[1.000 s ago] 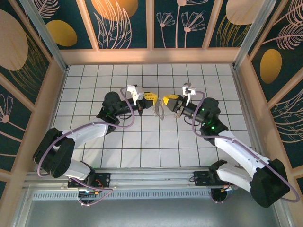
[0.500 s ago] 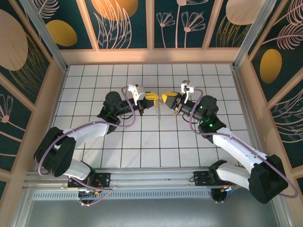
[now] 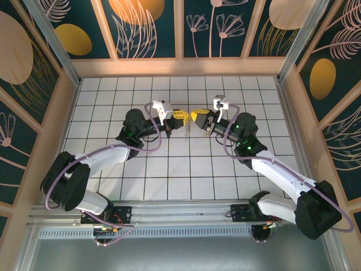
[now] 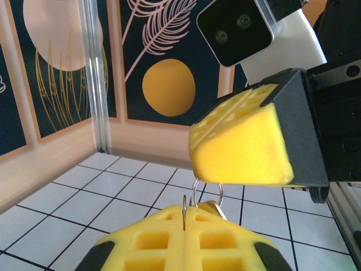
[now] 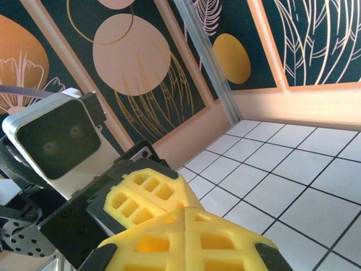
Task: Put the keys on the keyring
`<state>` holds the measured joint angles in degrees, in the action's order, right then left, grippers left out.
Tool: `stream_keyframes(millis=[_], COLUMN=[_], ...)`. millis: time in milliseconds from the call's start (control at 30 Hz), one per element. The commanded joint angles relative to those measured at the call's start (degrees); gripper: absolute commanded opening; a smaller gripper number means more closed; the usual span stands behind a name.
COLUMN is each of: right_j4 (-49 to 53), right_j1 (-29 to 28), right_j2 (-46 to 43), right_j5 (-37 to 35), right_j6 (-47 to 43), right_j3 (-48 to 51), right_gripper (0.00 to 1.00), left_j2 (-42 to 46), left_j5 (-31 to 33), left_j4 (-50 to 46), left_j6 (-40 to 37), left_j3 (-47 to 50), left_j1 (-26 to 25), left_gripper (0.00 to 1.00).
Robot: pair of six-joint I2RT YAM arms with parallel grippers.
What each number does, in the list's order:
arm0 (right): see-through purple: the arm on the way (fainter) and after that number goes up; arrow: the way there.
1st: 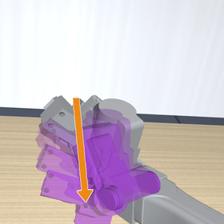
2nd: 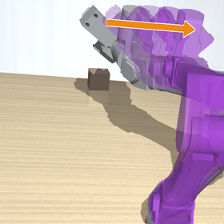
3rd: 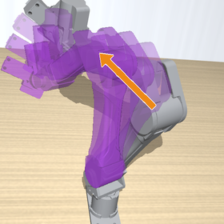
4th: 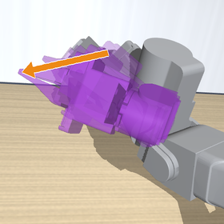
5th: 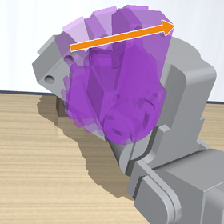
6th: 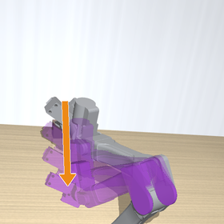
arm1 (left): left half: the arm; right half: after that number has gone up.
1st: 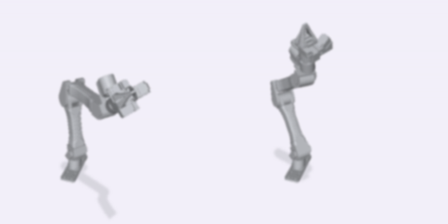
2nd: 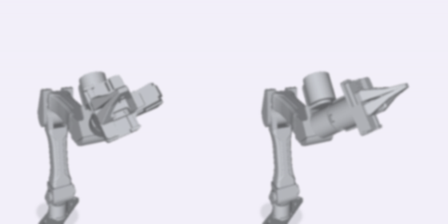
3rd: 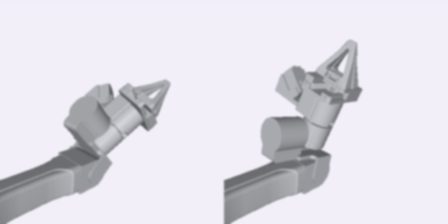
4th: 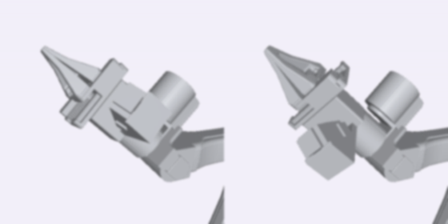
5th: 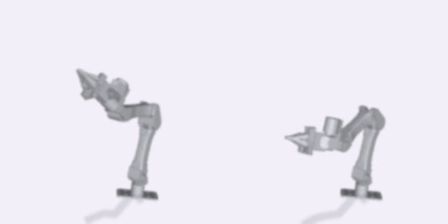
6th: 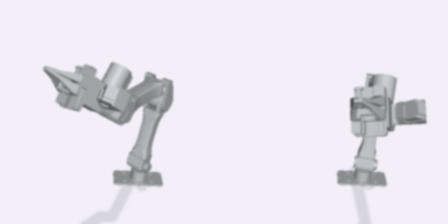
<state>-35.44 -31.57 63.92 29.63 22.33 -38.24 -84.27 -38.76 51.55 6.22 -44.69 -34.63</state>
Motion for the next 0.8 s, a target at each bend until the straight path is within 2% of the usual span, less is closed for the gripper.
stream_keyframes(millis=[0,633,767], right_j4=[-3.33,-1.54,-1.81], right_j1=[-0.59,-0.07,2.02], right_j2=[0.39,1.06,1.43], right_j5=[-0.18,-3.00,-3.00], right_j6=[-1.41,-2.82,-2.64], right_j3=[-2.31,-0.74,-0.26], right_gripper=[0.00,0.00,0.00], left_j2=[-0.11,0.43,0.42], left_j5=[-1.36,-1.43,-1.45], left_j4=[1.36,1.62,1.80], left_j6=[0.20,0.02,0.13], left_j3=[-1.87,-1.90,-2.00], left_j1=[-0.57,-0.61,-0.70], left_gripper=[0.00,0.00,0.00])
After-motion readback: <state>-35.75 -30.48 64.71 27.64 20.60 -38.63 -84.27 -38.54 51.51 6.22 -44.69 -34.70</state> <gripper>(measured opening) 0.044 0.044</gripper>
